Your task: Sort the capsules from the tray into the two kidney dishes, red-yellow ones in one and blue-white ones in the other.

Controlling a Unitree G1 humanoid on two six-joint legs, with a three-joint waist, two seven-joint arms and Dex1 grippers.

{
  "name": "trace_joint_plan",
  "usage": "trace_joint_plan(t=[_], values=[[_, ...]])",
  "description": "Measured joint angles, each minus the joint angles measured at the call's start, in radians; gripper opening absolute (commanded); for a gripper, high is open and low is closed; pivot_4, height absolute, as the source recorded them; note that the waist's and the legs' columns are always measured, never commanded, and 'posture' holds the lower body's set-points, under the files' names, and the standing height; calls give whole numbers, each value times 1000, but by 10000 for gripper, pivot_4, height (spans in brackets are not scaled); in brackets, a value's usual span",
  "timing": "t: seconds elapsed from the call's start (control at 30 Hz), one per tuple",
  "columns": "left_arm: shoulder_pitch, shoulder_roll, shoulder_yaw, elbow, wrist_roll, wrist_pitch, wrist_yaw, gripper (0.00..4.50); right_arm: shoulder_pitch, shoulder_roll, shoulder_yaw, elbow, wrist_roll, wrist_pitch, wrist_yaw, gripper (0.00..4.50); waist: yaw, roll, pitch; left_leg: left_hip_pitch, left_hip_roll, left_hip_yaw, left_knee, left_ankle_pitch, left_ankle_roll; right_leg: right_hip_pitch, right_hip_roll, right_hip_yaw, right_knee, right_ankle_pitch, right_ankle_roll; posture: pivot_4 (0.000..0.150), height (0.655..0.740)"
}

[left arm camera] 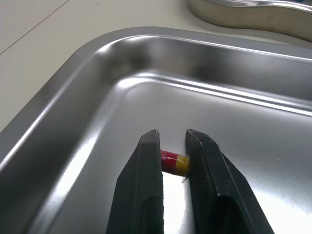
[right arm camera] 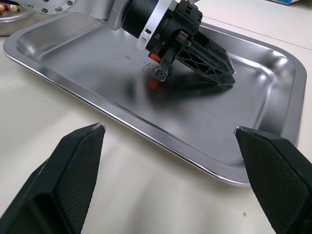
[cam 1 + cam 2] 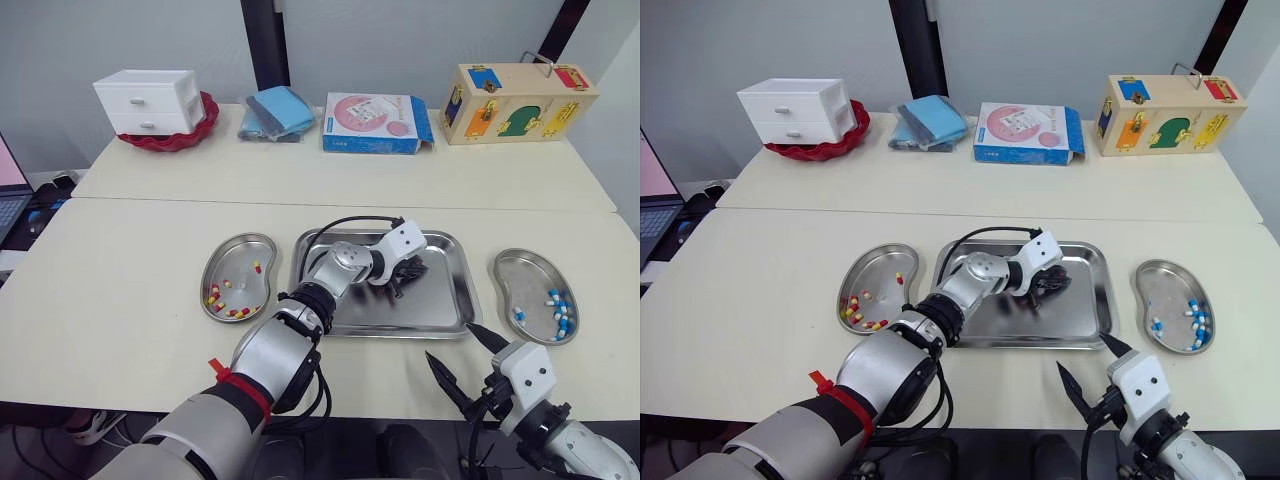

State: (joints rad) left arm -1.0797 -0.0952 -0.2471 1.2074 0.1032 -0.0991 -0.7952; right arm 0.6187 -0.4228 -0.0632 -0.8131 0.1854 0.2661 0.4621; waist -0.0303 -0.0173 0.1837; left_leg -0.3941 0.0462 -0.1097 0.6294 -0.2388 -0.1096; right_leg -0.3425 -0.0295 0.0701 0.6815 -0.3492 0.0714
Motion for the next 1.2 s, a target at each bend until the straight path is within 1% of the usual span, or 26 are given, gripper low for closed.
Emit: trace_joint_plan(t=[0.03,0.1,0.13,0.2,0.27,0.37,0.43,0.53,0.6,0.63,0.77,0.9,1.0,1.13,1.2], values=[[14,9,0,-24,-2,4,-19,4320,1,-4,0,0,-4,-3,4,45000,-1,0,0,0,0,0,0,0,0,0,0,0,0,0,0,1500,7400],[65,48,5,-137,-21,17,-73,4317,3,-7,-4,1,-5,-16,13,45000,-4,0,0,0,0,0,0,0,0,-1,0,0,1,0,0,1500,7400],[90,72,9,-205,-27,38,-95,4316,2,-8,-6,2,-5,-20,17,45000,-4,1,0,0,1,0,0,0,0,-1,0,0,1,0,0,1500,7400],[160,133,19,-398,-56,117,-136,4314,-2,-12,-11,5,-5,-30,24,45000,-4,2,-1,0,1,0,0,1,-2,0,0,0,1,0,0,1500,7400],[253,202,33,-636,-97,240,-165,4310,-12,-24,-15,10,-5,-41,41,45000,-5,3,-2,0,1,0,0,2,-3,0,0,0,1,0,0,1500,7400],[357,305,66,-927,-162,440,-180,4309,-43,-45,-14,28,-3,-55,70,45000,-1,3,-2,0,1,0,0,2,-3,1,0,0,1,0,0,1500,7400],[403,371,104,-1079,-210,559,-180,4309,-67,-69,-11,39,3,-64,101,45000,0,3,-2,0,1,0,1,1,-1,1,0,0,1,0,0,1500,7400],[474,475,175,-1250,-278,699,-176,4307,-115,-109,-3,57,19,-84,154,45000,-1,3,-2,2,1,-1,1,1,-1,3,0,0,1,0,0,1500,7400],[523,534,223,-1331,-313,774,-166,4307,-152,-136,16,79,34,-95,199,45000,-1,3,-1,3,1,-1,0,0,-1,3,0,-1,1,0,0,1500,7400],[577,581,266,-1395,-336,816,-153,4307,-194,-161,43,103,39,-105,241,45000,-3,3,-1,3,2,-1,0,0,-1,3,0,0,0,0,0,1500,7400],[749,686,397,-1513,-386,909,-123,4306,-329,-188,128,177,73,-125,352,45000,-14,2,-1,5,2,0,0,0,0,4,0,0,1,0,0,1500,7400],[876,733,512,-1584,-424,948,-76,4306,-473,-174,225,256,83,-130,428,45000,2,0,0,4,2,-1,0,0,-1,5,-1,-1,1,0,0,1500,7400],[924,749,556,-1592,-438,949,-43,4305,-527,-156,264,296,83,-132,452,45000,11,0,0,4,2,-2,1,0,-1,5,-1,-2,1,0,0,1500,7400],[943,749,560,-1591,-456,936,-16,4305,-550,-154,274,334,83,-135,460,45000,8,0,0,4,2,-2,0,0,-1,5,0,-2,1,0,0,1500,7400],[942,749,569,-1579,-469,924,1,11750,-558,-154,274,342,83,-139,461,45000,3,0,0,4,2,-2,0,0,-1,4,0,-2,1,0,0,1500,7400]])
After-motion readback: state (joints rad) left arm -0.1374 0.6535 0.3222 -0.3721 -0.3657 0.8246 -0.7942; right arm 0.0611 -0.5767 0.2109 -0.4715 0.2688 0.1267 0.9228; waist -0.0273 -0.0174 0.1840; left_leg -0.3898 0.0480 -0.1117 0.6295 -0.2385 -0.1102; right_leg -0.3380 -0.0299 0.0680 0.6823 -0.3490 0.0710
